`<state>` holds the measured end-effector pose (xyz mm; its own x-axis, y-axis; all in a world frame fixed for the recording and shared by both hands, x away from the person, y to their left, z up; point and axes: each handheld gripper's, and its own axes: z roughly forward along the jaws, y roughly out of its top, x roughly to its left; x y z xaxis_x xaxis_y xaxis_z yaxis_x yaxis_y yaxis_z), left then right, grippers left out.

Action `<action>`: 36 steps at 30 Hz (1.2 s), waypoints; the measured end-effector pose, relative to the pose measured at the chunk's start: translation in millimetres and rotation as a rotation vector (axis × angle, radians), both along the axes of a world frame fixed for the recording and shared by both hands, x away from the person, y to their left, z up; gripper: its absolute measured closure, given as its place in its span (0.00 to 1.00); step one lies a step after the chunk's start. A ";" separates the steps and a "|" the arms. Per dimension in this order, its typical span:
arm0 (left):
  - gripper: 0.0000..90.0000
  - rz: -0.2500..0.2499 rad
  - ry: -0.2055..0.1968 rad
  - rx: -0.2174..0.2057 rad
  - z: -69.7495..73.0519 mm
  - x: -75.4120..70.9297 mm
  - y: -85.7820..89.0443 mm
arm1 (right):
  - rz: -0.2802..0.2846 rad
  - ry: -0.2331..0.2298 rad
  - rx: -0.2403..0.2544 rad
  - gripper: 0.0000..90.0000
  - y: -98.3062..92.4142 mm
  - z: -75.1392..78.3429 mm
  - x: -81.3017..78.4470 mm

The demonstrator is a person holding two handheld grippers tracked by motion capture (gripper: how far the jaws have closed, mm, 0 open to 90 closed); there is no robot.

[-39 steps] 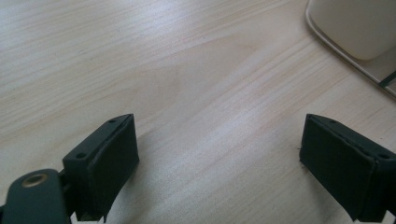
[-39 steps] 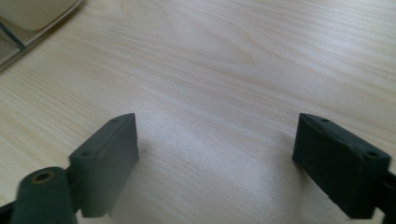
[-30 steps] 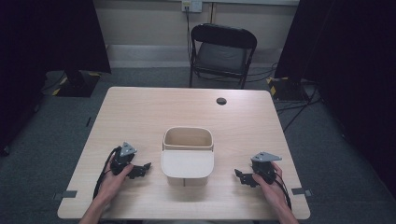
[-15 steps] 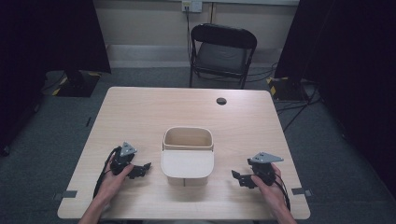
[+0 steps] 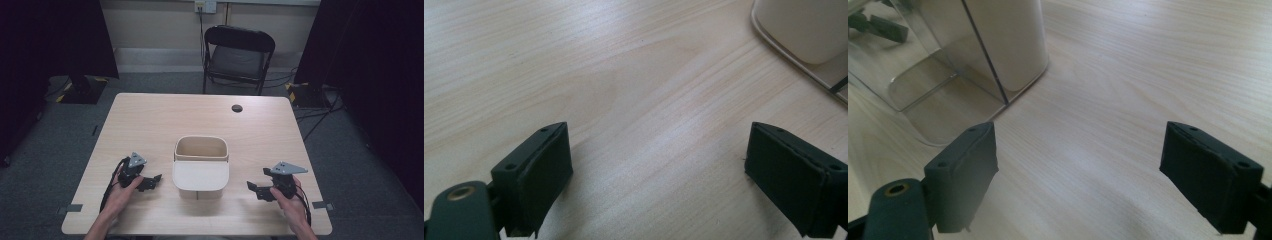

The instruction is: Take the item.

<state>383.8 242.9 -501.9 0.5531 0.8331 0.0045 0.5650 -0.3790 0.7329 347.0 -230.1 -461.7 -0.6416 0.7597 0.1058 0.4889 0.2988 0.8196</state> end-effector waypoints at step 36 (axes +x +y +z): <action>0.12 0.000 0.000 0.000 0.0 0.0 0.0 | 0.206 -0.041 0.072 0.21 44.0 18.7 -20.5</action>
<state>383.8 242.9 -501.9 0.5532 0.8330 0.0045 0.5648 -0.3790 0.7331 326.5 -186.1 -443.0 -0.7871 0.6038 0.1258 0.3897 0.3288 0.8602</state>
